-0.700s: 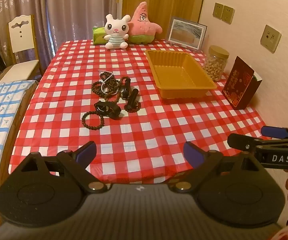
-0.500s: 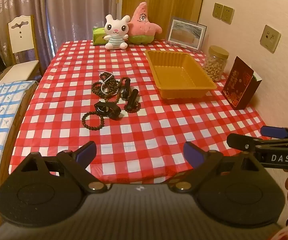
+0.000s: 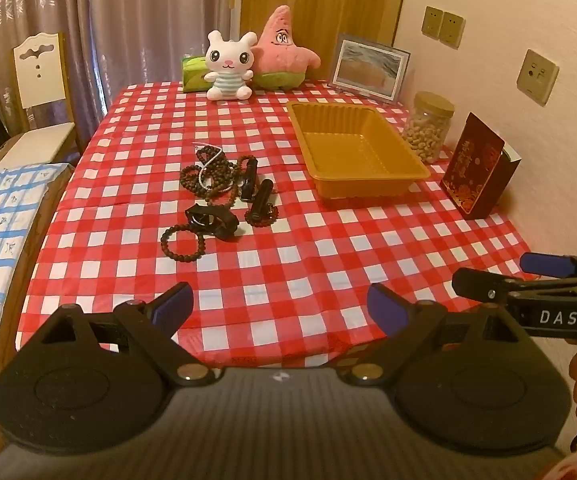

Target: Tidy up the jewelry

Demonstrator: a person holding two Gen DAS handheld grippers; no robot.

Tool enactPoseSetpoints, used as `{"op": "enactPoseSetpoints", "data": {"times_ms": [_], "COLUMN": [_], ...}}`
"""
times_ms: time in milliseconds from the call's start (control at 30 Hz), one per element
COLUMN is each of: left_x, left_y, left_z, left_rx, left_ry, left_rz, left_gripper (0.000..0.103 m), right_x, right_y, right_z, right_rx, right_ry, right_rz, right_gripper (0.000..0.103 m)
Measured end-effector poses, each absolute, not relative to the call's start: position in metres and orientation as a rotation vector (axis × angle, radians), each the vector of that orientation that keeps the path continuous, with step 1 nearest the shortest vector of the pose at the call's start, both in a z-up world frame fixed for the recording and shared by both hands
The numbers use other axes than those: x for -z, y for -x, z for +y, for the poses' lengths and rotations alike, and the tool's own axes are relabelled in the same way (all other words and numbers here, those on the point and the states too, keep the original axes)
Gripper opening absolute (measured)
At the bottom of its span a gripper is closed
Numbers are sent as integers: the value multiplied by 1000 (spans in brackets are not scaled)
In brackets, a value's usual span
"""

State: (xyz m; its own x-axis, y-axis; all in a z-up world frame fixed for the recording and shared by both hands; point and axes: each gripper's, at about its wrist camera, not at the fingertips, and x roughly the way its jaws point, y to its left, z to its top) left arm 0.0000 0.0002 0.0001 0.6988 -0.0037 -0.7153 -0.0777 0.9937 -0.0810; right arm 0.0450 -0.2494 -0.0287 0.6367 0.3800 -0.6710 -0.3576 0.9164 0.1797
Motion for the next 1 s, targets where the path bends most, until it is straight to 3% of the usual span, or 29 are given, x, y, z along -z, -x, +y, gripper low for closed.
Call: {"op": "enactPoseSetpoints", "data": {"times_ms": [1000], "left_x": [0], "left_y": [0], "left_z": [0], "left_rx": [-41], "left_ry": [108], "left_rz": [794], "left_gripper": [93], "right_x": [30], "right_y": [-48], "right_z": [-247], "right_rx": [-421], "right_ry": [-30], "right_rz": [770], "right_gripper": [103]}}
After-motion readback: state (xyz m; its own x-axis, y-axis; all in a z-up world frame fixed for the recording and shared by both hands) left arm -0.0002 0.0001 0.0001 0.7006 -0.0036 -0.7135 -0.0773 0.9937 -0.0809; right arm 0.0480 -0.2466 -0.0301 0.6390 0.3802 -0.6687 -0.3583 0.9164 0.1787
